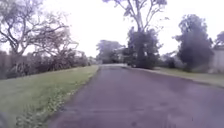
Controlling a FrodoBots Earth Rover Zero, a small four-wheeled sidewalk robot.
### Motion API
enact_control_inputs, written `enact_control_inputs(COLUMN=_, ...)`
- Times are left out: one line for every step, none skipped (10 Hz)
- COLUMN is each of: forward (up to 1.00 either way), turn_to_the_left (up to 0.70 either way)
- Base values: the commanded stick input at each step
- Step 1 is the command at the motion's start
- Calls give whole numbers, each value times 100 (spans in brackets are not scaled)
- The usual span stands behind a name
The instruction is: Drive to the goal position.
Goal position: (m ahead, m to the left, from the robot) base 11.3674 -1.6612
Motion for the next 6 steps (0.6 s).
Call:
enact_control_inputs(forward=85, turn_to_the_left=0)
enact_control_inputs(forward=85, turn_to_the_left=0)
enact_control_inputs(forward=85, turn_to_the_left=0)
enact_control_inputs(forward=85, turn_to_the_left=0)
enact_control_inputs(forward=85, turn_to_the_left=0)
enact_control_inputs(forward=85, turn_to_the_left=0)
